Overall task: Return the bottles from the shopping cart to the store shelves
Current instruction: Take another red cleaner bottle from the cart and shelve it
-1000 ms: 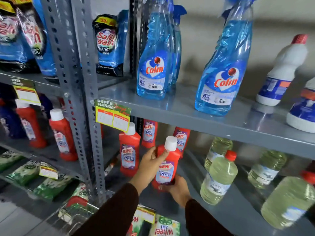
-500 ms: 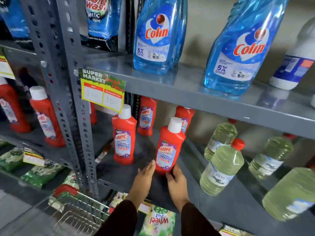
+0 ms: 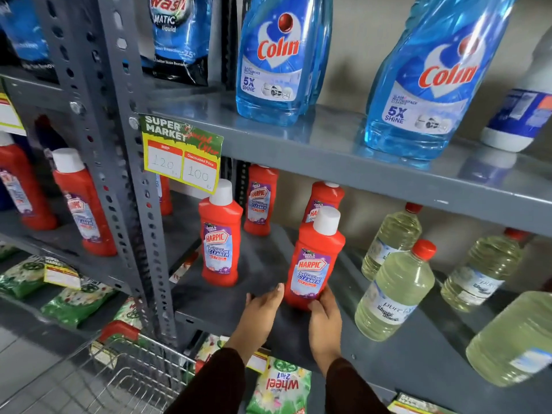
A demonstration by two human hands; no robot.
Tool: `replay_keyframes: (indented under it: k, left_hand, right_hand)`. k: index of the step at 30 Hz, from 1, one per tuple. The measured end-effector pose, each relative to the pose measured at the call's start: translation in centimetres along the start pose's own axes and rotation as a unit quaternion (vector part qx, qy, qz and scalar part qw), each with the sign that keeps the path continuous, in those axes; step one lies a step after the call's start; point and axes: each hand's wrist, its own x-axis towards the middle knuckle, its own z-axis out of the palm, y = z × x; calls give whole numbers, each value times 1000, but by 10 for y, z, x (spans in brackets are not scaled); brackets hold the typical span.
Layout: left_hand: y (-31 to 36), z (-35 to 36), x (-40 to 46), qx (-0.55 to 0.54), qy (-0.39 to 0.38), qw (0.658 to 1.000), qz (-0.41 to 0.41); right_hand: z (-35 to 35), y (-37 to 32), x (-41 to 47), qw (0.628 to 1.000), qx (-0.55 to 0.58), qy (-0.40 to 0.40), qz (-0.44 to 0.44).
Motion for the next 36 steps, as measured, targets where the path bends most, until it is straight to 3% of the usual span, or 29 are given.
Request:
replay_keyframes:
  k: [4,5,7,10,13,20,25,28,29,34,36]
  left_hand:
    - [-14,-14,-29,-194,212,957,39]
    - [-15,-25,-33,-223,252,941,46]
    - [-15,-53,-31,-278,277,918,59]
    - [-10,-88,-12,-293,247,922,60]
    - [-5,-100,4,-228,198,952,47]
    - [-24,-110,20,-202,102,973,50]
    - [-4,-116,46,-20,-6,999,-33]
    - [3,-117,56,206,-55,975,-55]
    - [4,-118,56,236,-62,968,-60]
    - [4,-121,60,247,-72,964,-74]
    - [1,-121,37,131,-9,990,-56]
  right_hand:
    - [-5,18,-42,990,8,138,31]
    - [-2,19,-56,991,-5,133,11]
    - [15,22,-74,998,-38,43,-23]
    - [54,13,-68,980,-129,-139,-59]
    - [99,-2,-42,961,-159,-223,-49]
    - [124,4,-35,946,-224,-215,-94]
    - [122,9,-33,967,-179,-163,-81]
    - [120,10,-31,978,-145,-131,-75]
    - [121,12,-30,979,-140,-124,-77]
    - [124,13,-29,982,-120,-129,-73]
    - [123,9,-32,986,-105,-117,-58]
